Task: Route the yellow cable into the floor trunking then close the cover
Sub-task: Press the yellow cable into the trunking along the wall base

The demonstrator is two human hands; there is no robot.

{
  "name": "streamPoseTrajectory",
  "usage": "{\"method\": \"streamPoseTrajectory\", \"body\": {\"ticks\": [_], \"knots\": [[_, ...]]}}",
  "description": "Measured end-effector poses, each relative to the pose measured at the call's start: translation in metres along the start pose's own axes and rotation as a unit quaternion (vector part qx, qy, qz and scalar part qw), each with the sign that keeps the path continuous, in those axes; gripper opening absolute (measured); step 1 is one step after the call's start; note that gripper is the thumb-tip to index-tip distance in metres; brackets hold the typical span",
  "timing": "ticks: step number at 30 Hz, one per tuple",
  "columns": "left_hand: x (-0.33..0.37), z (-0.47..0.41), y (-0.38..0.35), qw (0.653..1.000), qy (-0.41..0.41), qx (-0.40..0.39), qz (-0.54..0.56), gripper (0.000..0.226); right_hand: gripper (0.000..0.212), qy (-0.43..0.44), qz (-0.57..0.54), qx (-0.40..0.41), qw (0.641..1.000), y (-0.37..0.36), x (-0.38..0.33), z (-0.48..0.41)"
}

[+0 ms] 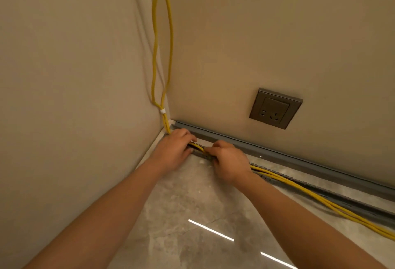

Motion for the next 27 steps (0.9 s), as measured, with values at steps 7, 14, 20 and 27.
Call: {"method": "streamPoseTrajectory", "body": {"ticks": [7,14,20,27], "knots": [[-0.015,0.013,0.007,0.995,-0.023,-0.028,-0.096,0.035,0.045,0.027,-0.009,-0.008,1.000,-0.001,-0.020,-0.019],[-0.023,0.010,0.009,0.987,0.031,-0.010,-0.160,0.034,0.047,0.001,-0.005,-0.052,0.999,-0.013,-0.018,-0.031],[-0.032,0.021,0.012,0.971,0.036,0.004,-0.236,0.044,0.051,0.030,0.033,-0.055,0.998,-0.013,-0.019,-0.028],[-0.031,0.018,0.006,0.966,0.103,-0.034,-0.233,0.042,0.042,0.026,0.035,-0.032,0.999,-0.007,0.002,-0.015]]}}
Point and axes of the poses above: each hand's wrist, its own z-axis away from the middle knuckle, its own y-axis out of the back of the hand, x = y × z, the point moved 9 cm from there along -z, towards the middle knuckle, and after that the axes turned 11 degrees about z, right-handed, at the moved point
